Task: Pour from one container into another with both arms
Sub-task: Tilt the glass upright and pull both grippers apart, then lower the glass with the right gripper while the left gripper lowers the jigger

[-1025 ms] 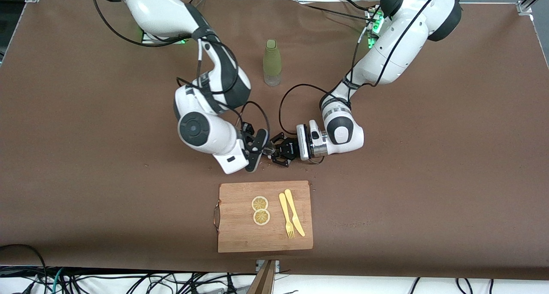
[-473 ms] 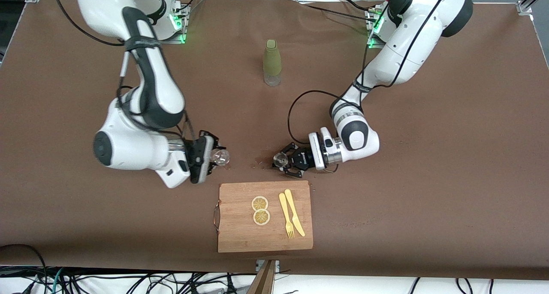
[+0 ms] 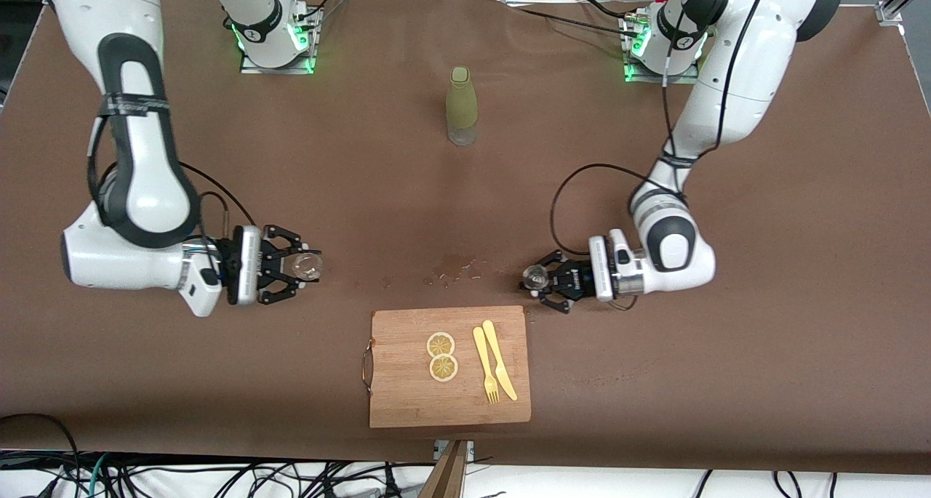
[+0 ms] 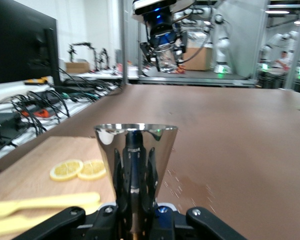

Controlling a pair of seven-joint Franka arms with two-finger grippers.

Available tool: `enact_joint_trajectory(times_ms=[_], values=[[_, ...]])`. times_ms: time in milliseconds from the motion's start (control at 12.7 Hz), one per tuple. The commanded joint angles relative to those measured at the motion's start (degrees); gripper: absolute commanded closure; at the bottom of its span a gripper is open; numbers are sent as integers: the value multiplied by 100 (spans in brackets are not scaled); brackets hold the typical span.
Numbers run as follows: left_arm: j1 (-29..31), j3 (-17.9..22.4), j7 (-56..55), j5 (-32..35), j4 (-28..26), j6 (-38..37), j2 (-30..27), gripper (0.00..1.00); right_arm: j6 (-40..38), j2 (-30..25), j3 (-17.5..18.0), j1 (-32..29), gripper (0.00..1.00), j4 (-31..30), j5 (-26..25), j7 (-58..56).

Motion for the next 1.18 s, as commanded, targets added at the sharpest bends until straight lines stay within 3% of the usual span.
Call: enact_joint_trajectory(times_ms=[0,631,1104], values=[[206,577,-151,386,-701,-848,-538,100,-340,-301,94,-502,72,-622,277,-1078],[1445,1456,-256,1299,-755,-2668,-600,100,-1071,111,94,-1716,71,-1229,278,-3760],[2149,1581,215,1801,-825,-3470,-276,100,-1080,630,86,-2156,68,-1194,198,-4315]])
